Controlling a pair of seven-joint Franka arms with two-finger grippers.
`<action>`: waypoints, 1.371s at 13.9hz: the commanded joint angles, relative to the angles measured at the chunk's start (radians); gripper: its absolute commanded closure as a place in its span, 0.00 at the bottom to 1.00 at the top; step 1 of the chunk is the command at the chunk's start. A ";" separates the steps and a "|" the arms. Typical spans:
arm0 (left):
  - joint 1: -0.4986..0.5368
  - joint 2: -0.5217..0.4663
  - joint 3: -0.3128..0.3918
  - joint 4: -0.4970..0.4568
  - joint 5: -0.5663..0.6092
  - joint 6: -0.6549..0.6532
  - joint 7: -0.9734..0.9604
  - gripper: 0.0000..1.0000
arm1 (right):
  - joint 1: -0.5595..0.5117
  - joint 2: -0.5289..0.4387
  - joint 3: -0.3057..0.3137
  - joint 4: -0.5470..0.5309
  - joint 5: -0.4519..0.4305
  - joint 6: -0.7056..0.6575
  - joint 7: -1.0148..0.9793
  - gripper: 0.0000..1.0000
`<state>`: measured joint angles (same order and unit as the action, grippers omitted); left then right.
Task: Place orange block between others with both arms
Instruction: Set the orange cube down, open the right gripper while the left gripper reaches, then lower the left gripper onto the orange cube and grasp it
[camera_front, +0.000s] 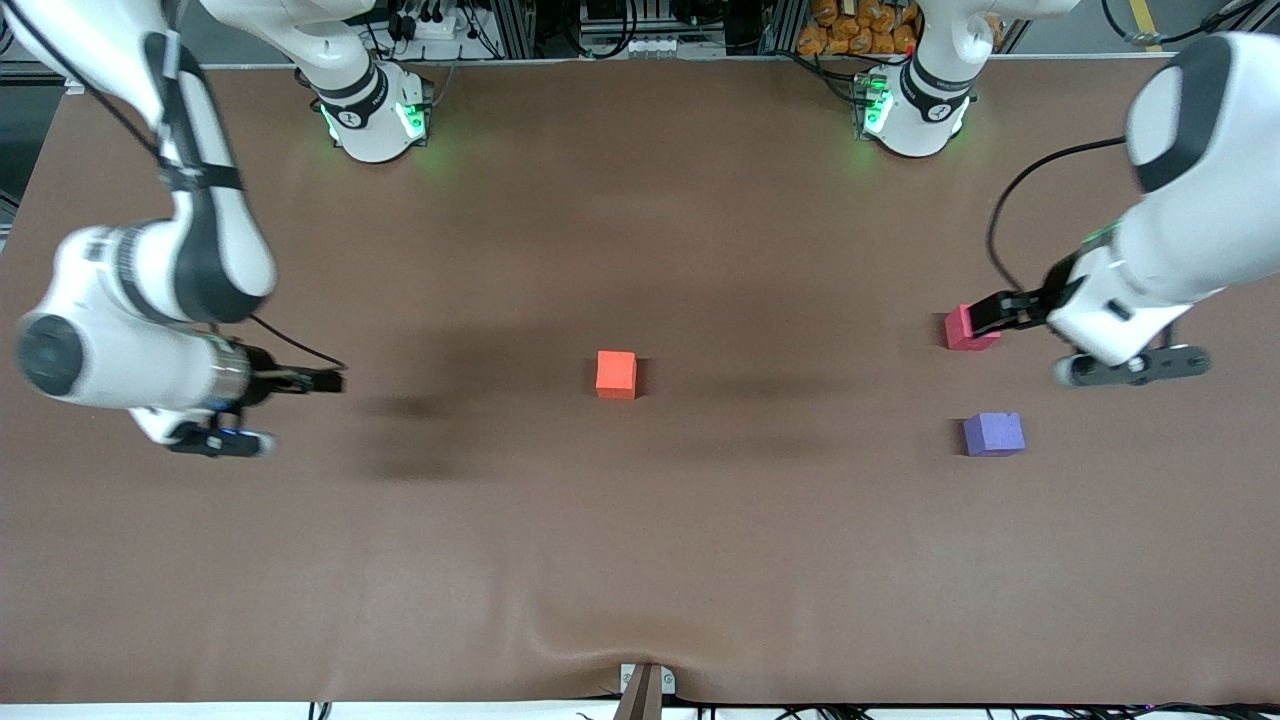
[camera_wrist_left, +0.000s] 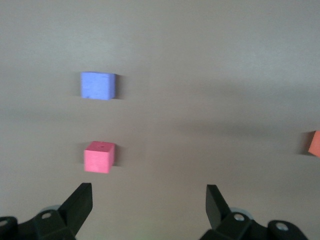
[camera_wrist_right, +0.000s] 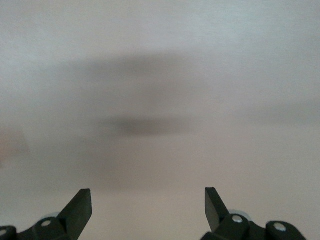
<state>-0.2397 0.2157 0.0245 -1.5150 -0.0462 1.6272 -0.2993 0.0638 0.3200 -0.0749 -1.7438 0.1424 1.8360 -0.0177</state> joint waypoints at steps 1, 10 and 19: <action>-0.071 0.074 0.006 0.068 -0.015 -0.001 -0.082 0.00 | -0.099 -0.116 0.026 -0.097 -0.021 -0.003 -0.131 0.00; -0.259 0.252 0.008 0.154 -0.057 0.137 -0.329 0.00 | -0.150 -0.291 0.029 0.076 -0.141 -0.256 -0.180 0.00; -0.458 0.467 0.006 0.240 -0.055 0.406 -0.482 0.00 | -0.133 -0.294 0.046 0.293 -0.135 -0.396 -0.173 0.00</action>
<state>-0.6829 0.6134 0.0213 -1.3500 -0.0924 1.9916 -0.7910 -0.0705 0.0159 -0.0390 -1.5096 0.0145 1.4818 -0.1904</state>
